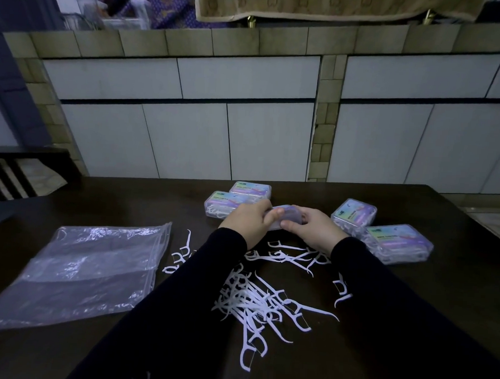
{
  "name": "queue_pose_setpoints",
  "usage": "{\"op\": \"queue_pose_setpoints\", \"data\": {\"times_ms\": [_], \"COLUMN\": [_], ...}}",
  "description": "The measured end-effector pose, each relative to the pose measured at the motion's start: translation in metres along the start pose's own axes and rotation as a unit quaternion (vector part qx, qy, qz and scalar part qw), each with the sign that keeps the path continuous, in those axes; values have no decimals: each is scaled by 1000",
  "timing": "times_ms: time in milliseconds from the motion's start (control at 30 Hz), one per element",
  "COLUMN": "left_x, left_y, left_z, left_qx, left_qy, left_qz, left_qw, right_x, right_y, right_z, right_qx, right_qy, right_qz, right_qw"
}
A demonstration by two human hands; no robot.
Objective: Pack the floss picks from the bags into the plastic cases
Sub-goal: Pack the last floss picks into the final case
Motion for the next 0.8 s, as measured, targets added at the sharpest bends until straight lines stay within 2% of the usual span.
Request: {"op": "queue_pose_setpoints", "data": {"times_ms": [233, 567, 800], "left_x": [1, 4, 2], "left_y": [9, 25, 35], "left_z": [0, 11, 13], "left_qx": [1, 2, 17], "left_qy": [5, 17, -43], "left_qz": [38, 179, 234], "left_qw": [999, 984, 971], "right_x": [0, 4, 8], "right_y": [4, 1, 6], "right_z": [-9, -6, 4], "right_qx": [0, -7, -29], "right_qy": [6, 7, -1], "right_qz": [23, 22, -2], "right_qw": [1000, 1000, 1000]}}
Point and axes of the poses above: each hand's wrist, its own z-axis towards the middle knuckle, its own x-axis out of the back of the hand, y = z × x, the point moved 9 cm from there along z, towards the middle knuckle, and after that the axes turned 9 degrees about -x, right-handed, at the moved point
